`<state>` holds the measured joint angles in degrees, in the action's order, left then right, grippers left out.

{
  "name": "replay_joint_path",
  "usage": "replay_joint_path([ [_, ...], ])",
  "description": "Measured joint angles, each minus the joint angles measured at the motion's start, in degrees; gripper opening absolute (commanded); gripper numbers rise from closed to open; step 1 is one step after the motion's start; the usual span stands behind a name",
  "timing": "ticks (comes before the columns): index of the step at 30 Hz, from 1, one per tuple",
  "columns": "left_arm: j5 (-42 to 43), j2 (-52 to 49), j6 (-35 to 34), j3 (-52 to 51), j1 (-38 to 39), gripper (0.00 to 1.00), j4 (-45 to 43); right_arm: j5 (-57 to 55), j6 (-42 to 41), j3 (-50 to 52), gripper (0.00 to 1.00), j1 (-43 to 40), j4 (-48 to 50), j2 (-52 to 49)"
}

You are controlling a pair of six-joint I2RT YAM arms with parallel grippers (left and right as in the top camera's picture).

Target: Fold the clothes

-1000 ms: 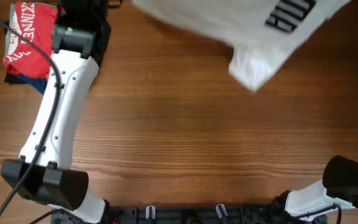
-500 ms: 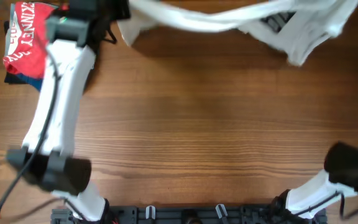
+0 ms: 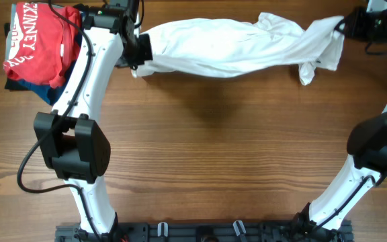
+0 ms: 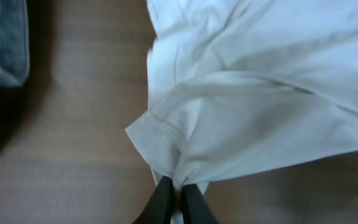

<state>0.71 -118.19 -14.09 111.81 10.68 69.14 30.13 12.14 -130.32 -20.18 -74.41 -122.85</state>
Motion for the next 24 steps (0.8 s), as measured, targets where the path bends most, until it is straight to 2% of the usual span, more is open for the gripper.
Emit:
replay_joint_path([
  [11,1.8,1.8,-2.2,0.0,-0.2,0.04,15.8,-2.4,-0.7,0.0,0.04,0.0,-13.8,2.6],
  [19,2.2,6.8,-3.9,0.0,0.8,0.04,21.5,-12.8,-8.7,0.9,0.04,0.0,-17.7,13.2],
  [24,2.2,7.1,-4.8,-2.9,2.2,0.04,21.3,-17.0,-11.6,8.2,0.04,0.0,-17.7,17.7],
])
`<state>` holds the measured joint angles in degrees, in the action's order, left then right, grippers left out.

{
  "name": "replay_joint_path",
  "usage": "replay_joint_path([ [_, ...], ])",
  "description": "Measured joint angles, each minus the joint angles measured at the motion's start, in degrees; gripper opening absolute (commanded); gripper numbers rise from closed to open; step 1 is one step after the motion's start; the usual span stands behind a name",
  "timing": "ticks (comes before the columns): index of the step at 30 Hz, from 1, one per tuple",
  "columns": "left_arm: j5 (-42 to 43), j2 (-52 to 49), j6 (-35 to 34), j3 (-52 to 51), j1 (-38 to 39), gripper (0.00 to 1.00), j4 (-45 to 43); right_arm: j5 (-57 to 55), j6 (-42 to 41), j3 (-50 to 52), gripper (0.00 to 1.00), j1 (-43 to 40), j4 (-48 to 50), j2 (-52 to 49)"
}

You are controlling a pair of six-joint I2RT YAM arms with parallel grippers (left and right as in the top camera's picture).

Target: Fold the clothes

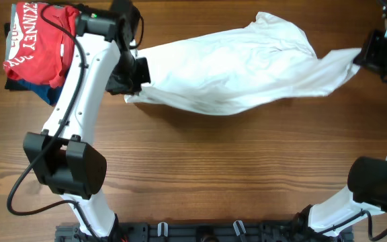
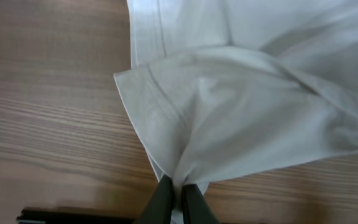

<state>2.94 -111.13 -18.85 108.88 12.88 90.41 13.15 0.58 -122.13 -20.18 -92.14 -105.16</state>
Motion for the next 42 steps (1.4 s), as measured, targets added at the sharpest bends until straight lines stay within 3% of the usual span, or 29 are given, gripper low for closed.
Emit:
replay_joint_path([
  [9,1.7,0.0,-1.7,-16.6,1.7,0.04,-4.8,-1.7,-2.6,23.0,0.04,0.0,6.2,-0.5],
  [15,4.1,0.0,-3.7,-26.3,6.5,0.04,-9.3,-1.7,-3.8,31.1,0.04,0.0,8.5,-0.5],
  [25,5.3,0.1,-10.1,-36.6,13.7,0.04,-13.6,-2.1,-4.9,35.2,0.04,0.0,11.1,-0.5],
  [30,2.9,0.1,-13.2,-39.8,12.6,0.04,-14.3,-3.2,-7.1,35.5,0.05,-1.5,16.6,-0.5],
  [34,2.0,0.1,-14.4,-40.2,9.2,0.04,-16.9,-3.4,-8.4,35.4,0.11,-4.9,20.0,-0.5],
  [37,1.5,0.1,-14.5,-40.2,7.4,0.23,-17.5,-3.8,-8.6,35.4,0.16,-7.5,20.9,-0.5],
  [39,1.2,0.1,-13.9,-40.2,6.8,0.43,-17.6,-4.1,-8.9,35.4,0.26,-9.4,21.4,-0.5],
  [42,1.2,0.1,-13.0,-40.2,6.9,0.63,-17.6,-4.2,-9.2,35.4,0.46,-12.3,22.3,-0.5],
])
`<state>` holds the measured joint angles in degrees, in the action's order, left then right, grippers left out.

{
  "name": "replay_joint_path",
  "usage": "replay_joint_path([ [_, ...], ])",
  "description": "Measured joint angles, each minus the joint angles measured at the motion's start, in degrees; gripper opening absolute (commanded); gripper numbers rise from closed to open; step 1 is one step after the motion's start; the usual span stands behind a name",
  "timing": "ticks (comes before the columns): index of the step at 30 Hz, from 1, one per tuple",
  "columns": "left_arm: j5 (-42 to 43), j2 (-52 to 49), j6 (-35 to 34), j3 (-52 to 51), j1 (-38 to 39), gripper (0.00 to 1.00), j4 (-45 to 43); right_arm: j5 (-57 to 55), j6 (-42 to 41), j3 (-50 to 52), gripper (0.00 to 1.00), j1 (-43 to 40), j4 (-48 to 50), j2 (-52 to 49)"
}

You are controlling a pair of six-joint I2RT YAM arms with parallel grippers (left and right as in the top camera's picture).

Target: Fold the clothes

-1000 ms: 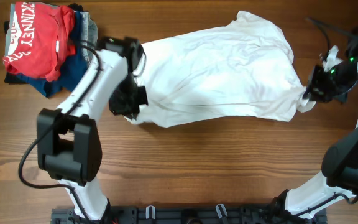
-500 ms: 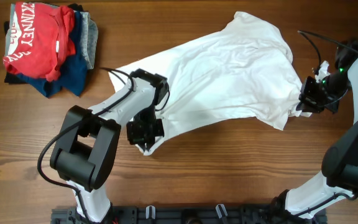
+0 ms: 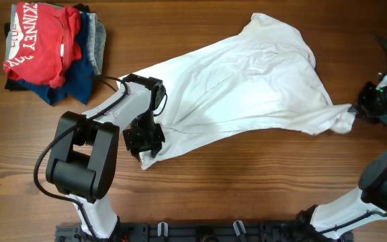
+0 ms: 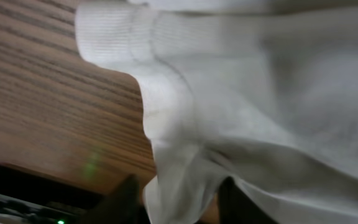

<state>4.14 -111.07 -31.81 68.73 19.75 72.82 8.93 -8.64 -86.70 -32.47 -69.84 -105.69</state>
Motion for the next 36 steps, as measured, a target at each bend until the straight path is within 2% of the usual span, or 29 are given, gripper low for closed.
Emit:
replay_joint_path([
  [2,0.0,0.0,0.9,0.0,0.0,0.92,0.0,0.0,-0.1,0.0,0.64,-1.4,0.5,0.0],
  [4,0.3,0.0,1.2,0.0,0.0,1.0,0.0,0.0,-0.2,0.0,0.66,-1.9,1.2,0.0],
  [8,0.7,0.0,2.0,0.0,0.0,1.0,-0.3,2.1,-1.0,0.0,0.68,-1.9,4.7,0.0],
  [14,1.3,2.2,2.4,0.9,-0.9,1.0,-5.4,14.9,1.7,-4.8,0.8,-0.9,10.6,-0.1],
  [18,1.3,7.9,3.1,3.9,-2.3,1.0,-15.2,19.9,7.5,-13.0,0.9,3.6,13.4,-0.1],
  [20,0.6,11.3,3.3,5.2,-3.1,1.0,-23.1,20.0,9.5,-16.3,0.93,7.2,16.1,-0.1],
  [25,-0.7,13.4,3.7,6.4,-6.7,0.99,-32.9,15.8,11.8,-18.1,0.93,15.6,23.8,-0.1],
  [30,-1.4,10.6,4.3,6.4,-12.1,0.96,-36.0,10.6,12.4,-18.1,0.92,21.5,27.6,-0.1],
  [33,-1.7,8.2,6.3,6.4,-14.7,0.9,-37.3,8.6,12.4,-18.1,0.9,23.3,28.6,-0.3],
  [36,-1.9,5.4,8.2,6.4,-15.3,0.77,-39.0,7.5,12.4,-18.1,0.88,23.7,28.8,-0.5],
])
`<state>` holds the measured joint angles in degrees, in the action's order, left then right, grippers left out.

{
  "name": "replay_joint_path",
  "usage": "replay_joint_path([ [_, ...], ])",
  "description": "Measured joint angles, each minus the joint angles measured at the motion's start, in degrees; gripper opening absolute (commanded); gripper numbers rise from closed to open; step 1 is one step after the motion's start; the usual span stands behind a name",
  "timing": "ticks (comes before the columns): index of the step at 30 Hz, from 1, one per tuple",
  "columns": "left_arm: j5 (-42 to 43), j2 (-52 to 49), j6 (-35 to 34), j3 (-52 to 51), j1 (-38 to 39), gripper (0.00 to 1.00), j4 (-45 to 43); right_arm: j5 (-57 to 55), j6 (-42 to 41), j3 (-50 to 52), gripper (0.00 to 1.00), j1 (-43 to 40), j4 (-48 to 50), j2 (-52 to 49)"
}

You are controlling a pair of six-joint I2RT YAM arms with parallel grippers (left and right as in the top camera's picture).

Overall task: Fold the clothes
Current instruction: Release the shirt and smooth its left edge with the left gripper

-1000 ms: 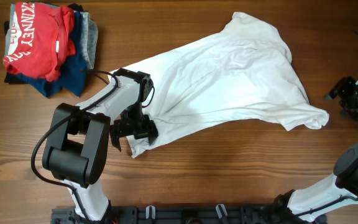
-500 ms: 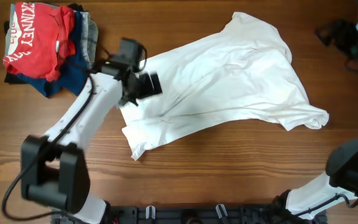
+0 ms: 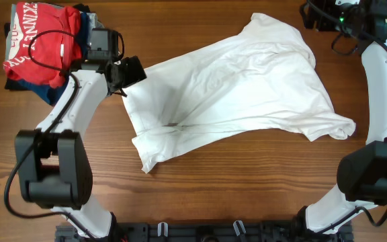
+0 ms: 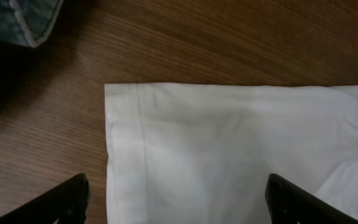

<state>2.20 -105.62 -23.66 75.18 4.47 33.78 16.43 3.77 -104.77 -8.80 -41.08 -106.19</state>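
A white T-shirt (image 3: 240, 91) lies spread across the table, slanting from its front left corner (image 3: 146, 161) to the back right. My left gripper (image 3: 130, 70) hovers over the shirt's left hem corner (image 4: 114, 93). In the left wrist view the gripper (image 4: 179, 205) is wide open, with its fingertips (image 4: 70, 194) well apart above the cloth and nothing held. My right gripper (image 3: 312, 15) is at the back right, just beyond the shirt's far end and off the cloth. Its jaws are too dark to read.
A pile of clothes sits at the back left, a red printed shirt (image 3: 35, 37) on top of blue and denim pieces (image 4: 23, 18). Bare wooden table (image 3: 247, 181) lies in front of the shirt. The arm bases stand at the front edge.
Both grippers have let go of the shirt. The left one moved from the front left corner to the left hem corner farther back and stands open. The right one moved from the right edge to the back.
The shirt first hung bunched between both shut grippers along the back of the table. It was then stretched wider, then drawn toward the front with its corners still held. Now it lies flat and free of both grippers.
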Motion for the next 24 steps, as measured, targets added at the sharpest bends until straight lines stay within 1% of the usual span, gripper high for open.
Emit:
replay_joint_path([
  [2,-0.2,-1.7,1.1,0.0,0.0,0.72,-1.6,-0.4,0.0,0.0,0.85,0.0,-0.2,-0.3],
  [6,-1.9,-5.0,2.3,0.0,0.0,0.72,-3.3,-0.7,-0.2,0.0,0.84,0.0,-1.8,-1.0],
  [9,-3.1,-6.9,2.5,0.0,0.0,0.7,-4.2,-1.1,-0.3,0.0,0.84,0.0,-2.6,-1.2],
  [10,-3.7,-7.5,2.6,0.0,0.0,0.68,-4.5,-1.1,-0.3,0.0,0.84,0.0,-2.9,-1.3],
  [11,-4.2,-7.8,2.6,0.0,0.0,0.62,-4.9,-1.1,-0.3,0.0,0.83,0.0,-3.0,-1.3],
  [13,-5.3,-8.4,2.6,0.0,0.0,0.4,-6.1,-1.1,-0.5,0.0,0.84,0.0,-3.1,-1.3],
  [14,-5.8,-8.8,3.3,0.0,0.0,0.21,-7.2,-1.1,-0.5,0.0,0.83,0.0,-3.2,-1.3],
  [15,-6.3,-9.3,3.3,0.0,0.0,0.13,-8.1,-1.1,-0.5,0.0,0.83,0.0,-3.2,-1.3],
  [16,-6.6,-9.7,3.2,0.0,0.0,0.11,-8.6,-1.1,-0.5,0.0,0.83,0.0,-3.3,-1.3],
  [22,-7.2,-11.8,3.6,0.0,0.0,0.11,-9.6,-1.1,-0.5,0.0,0.84,0.0,-3.9,-1.3],
  [24,-7.3,-11.8,3.6,0.0,0.0,0.09,-9.8,-1.1,-0.5,0.0,0.83,0.0,-3.9,-1.3],
])
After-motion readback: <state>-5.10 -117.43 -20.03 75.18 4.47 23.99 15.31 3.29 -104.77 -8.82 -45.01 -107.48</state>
